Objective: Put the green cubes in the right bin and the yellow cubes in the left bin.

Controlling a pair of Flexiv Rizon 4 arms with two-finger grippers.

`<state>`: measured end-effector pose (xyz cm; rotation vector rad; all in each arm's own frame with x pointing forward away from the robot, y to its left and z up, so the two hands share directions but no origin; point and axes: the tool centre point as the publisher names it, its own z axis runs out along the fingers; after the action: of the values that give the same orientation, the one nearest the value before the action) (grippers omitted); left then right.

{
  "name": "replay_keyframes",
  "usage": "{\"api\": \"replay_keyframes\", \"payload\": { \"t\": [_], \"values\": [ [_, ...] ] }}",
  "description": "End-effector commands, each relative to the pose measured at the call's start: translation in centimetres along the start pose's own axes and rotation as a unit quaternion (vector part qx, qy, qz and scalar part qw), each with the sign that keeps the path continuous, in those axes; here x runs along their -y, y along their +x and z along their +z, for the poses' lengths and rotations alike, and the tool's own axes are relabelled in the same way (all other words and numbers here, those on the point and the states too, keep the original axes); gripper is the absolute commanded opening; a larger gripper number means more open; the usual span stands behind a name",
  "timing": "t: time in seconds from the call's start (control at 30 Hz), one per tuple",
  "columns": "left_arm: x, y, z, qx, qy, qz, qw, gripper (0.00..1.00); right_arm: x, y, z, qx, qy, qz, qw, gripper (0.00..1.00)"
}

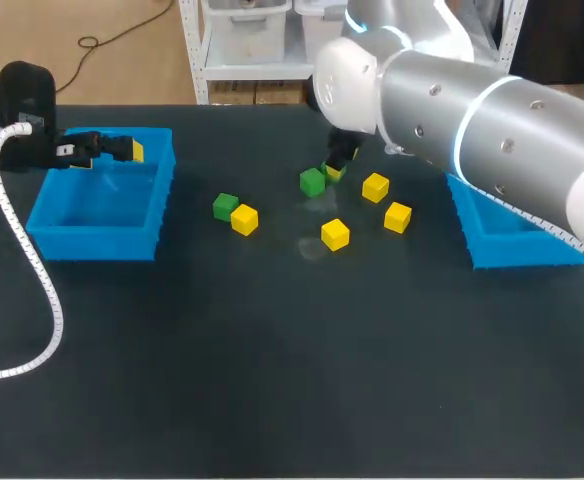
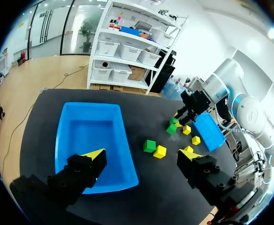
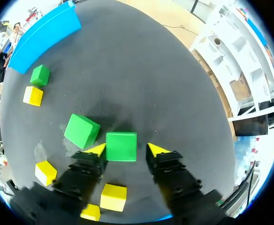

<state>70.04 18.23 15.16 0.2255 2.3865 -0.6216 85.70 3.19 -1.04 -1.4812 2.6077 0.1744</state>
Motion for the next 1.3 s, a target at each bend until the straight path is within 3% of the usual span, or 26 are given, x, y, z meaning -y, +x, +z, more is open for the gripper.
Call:
{"api": "replay_keyframes", "payload": {
  "t": [0.03,0.4,0.6,0.8,0.9,1.03,1.3],
  "values": [
    [-0.2,0.1,0.0,0.003,0.006,0.001,1.0,1.0,0.8,-0.9,0.2,-0.233,-0.01,-0.001,0.972,0.0],
    [-0.2,0.1,0.0,0.003,0.006,0.001,1.0,1.0,1.3,-0.7,-1.5,-0.211,0.0,0.019,0.977,0.0],
    [-0.2,0.1,0.0,0.003,0.006,0.001,1.0,1.0,1.9,-0.2,-5.9,-0.152,0.01,0.047,0.987,0.0],
    [-0.2,0.1,0.0,0.003,0.006,0.001,1.0,1.0,2.2,1.3,-12.6,-0.091,0.048,0.06,0.993,0.0],
    [-0.2,0.1,0.0,0.003,0.006,0.001,1.0,1.0,2.3,3.3,-15.8,-0.066,0.071,0.076,0.992,0.0],
    [-0.2,0.1,0.0,0.003,0.006,0.001,1.0,1.0,2.6,7.7,-18.6,-0.037,0.077,0.127,0.988,0.0],
    [-0.2,0.1,0.0,0.003,0.006,0.001,1.0,1.0,1.4,17.0,-21.7,-0.038,0.1,0.23,0.967,0.0]
  ]
}}
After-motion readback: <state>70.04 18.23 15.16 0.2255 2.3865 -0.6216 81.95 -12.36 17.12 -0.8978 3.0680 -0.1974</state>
